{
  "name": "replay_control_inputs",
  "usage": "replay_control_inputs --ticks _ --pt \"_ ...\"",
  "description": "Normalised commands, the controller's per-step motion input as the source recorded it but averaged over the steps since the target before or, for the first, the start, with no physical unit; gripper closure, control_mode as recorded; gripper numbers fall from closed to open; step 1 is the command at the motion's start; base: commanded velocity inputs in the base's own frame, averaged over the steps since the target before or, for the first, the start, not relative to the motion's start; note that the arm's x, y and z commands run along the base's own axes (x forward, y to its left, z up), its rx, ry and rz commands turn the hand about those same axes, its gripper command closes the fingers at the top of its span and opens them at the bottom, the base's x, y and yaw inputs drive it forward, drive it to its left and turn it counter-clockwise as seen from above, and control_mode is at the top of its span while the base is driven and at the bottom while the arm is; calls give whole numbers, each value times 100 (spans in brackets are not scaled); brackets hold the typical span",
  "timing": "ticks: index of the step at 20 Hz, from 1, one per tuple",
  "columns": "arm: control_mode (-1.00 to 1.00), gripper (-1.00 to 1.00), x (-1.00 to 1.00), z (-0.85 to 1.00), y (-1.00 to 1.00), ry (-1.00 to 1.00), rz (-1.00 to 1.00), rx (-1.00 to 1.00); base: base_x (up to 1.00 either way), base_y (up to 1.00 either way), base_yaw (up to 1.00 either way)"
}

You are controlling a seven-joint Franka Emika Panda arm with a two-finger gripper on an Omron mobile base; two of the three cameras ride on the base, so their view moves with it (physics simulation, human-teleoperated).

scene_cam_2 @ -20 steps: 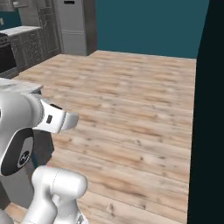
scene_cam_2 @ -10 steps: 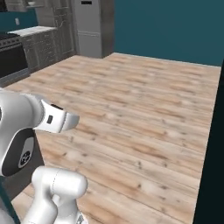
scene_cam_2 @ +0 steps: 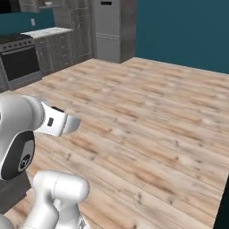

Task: Take the smaller bowl and place it next to the appetizer plate on the dining counter , and place the larger bowl next to the plate with cooked food.

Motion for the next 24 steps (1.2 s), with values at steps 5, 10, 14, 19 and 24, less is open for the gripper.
replay_control_inputs --ticks 5,10,14,19,24 --pt "100 -100 0 0 0 0 0 0 100 -56 27" --pt "100 -100 0 0 0 0 0 0 100 -35 28" --pt "100 -100 0 0 0 0 0 0 100 -21 50" --pt "100 -100 0 0 0 0 0 0 100 -19 56" --pt "100 -100 0 0 0 0 0 0 100 -32 55"
